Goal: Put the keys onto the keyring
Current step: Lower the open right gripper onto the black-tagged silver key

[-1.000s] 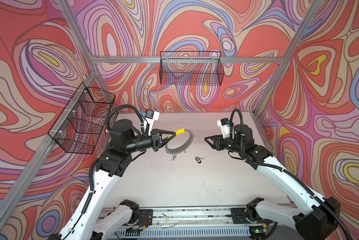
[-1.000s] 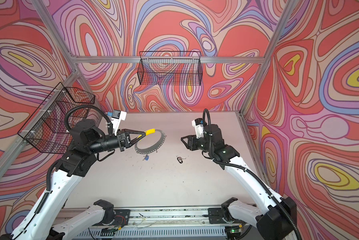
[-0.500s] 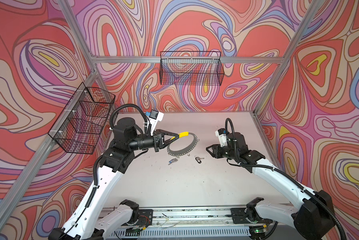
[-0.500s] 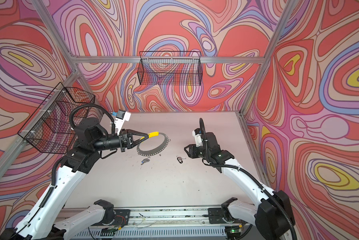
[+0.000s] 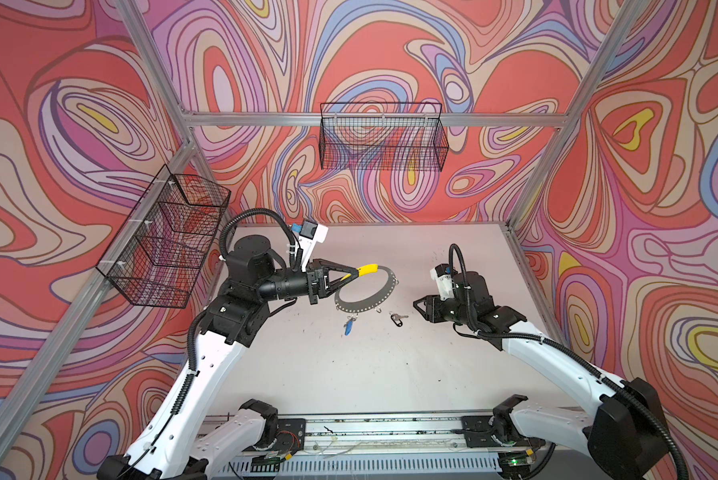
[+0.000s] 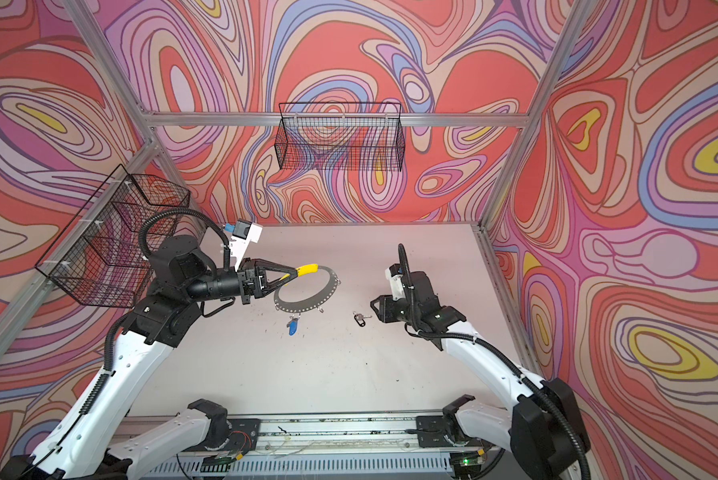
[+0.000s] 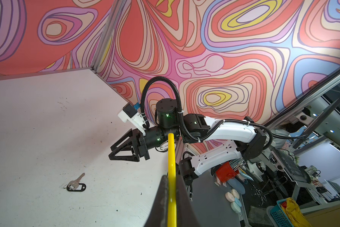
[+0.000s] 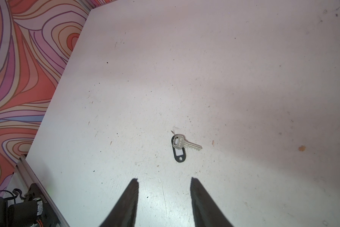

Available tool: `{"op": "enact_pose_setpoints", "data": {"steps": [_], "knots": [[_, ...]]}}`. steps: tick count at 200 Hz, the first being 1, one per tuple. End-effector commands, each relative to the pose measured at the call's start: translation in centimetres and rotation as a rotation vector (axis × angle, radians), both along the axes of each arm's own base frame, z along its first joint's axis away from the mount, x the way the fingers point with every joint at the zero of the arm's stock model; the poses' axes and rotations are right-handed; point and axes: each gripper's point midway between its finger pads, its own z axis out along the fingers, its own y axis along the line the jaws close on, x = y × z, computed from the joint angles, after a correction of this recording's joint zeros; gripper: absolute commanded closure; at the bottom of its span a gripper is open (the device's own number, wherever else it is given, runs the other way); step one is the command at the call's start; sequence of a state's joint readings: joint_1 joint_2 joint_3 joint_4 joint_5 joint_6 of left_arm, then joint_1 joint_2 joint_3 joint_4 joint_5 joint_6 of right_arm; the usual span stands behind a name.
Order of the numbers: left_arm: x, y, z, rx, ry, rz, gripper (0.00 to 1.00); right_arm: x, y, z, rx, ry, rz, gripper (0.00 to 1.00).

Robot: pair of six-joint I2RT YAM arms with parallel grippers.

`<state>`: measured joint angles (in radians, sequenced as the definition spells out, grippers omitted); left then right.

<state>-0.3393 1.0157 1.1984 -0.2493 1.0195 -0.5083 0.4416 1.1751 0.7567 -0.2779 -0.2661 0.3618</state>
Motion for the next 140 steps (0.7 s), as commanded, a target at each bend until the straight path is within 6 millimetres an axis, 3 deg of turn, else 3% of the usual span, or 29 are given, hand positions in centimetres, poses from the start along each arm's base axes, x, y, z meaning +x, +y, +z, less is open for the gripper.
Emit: {"op": "enact_pose_setpoints", "data": {"steps": [1, 37, 93, 140], "knots": [[-0.2, 0.2, 0.6, -0.011, -0.052, 0.004, 1.0, -0.2, 0.1, -0.8, -0.021, 0.002, -0.002, 0.56], [0.5, 0.5, -0.3, 0.019, -0.041, 0.051, 1.0, -0.5, 0.7, -3.0, -0.1, 0.04, -0.004, 0.61], [1.7, 1.0, -2.1, 0.076, -0.002, 0.124, 1.0, -0.6, 3.2, -6.8, -0.218, 0.058, 0.075, 0.69], [1.7, 1.1, -2.6, 0.089, 0.005, 0.136, 1.0, 2.2, 4.4, -7.7, -0.25, -0.001, 0.076, 0.71]]}}
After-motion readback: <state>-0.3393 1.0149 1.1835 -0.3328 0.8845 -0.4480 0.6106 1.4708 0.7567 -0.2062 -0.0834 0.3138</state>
